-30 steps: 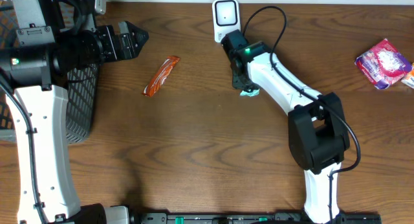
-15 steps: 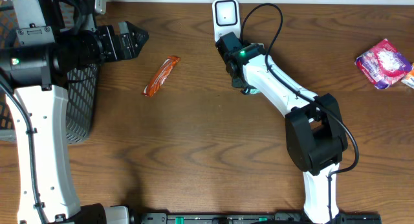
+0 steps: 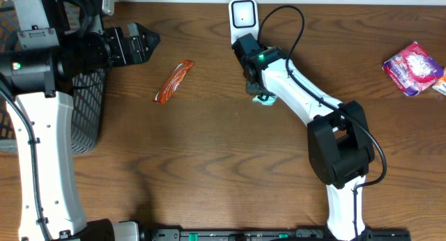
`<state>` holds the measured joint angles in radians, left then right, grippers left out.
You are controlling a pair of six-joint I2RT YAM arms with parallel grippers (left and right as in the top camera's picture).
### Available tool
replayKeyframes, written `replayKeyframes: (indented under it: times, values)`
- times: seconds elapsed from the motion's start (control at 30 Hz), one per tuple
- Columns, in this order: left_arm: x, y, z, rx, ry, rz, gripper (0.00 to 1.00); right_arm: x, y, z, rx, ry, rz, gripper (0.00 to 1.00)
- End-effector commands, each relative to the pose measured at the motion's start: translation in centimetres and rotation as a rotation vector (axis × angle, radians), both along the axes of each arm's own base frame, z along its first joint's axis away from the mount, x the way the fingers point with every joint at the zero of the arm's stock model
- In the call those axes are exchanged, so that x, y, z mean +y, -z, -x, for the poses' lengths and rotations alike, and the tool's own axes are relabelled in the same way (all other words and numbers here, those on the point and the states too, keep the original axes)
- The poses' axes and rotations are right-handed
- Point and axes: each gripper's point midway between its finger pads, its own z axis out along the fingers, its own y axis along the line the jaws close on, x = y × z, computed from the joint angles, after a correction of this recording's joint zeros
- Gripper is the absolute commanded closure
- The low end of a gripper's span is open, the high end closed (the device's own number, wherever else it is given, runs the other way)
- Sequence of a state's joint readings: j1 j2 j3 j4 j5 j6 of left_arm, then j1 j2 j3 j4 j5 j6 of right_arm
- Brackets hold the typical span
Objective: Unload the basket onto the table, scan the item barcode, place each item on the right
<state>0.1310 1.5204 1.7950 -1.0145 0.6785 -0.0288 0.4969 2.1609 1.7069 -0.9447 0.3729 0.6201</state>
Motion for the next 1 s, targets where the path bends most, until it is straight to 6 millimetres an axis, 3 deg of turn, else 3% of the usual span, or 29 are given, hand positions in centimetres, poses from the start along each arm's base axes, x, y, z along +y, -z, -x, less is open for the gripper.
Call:
replayKeyframes:
  times: [0.0,0.07,0.27,0.4,0.83,0.97]
  values:
    - [0.0,-0.1,-0.1,-0.001,0.006,0.006,0.02,0.9,-0.2,-0.4,-0.006,-0.018,-0.017,0.93]
    - [0.0,-0.1,-0.1,-0.002,0.006,0.006,0.02,0.9,-0.2,-0.3,-0.005,-0.019,-0.019,0.91]
    - [0.0,-0.1,-0.1,-0.001,0.005,0.006,0.02,1.3,-0.1,-0.3,0.014,-0.057,-0.032,0.7]
    - [0.0,-0.1,-0.1,-0.002,0.006,0.006,0.02,1.3,-0.1,-0.3,0.014,-0.057,-0.033,0.65]
    - [0.0,-0.1,-0.1,-0.002,0.006,0.006,0.02,2.6,-0.1,-0.6,0.017,-0.109,-0.089,0.62]
    - [0.0,-0.1,-0.1,-0.002,0.006,0.006,0.02,4.7,0.1,-0.6,0.038,-0.222,-0.175,0.63]
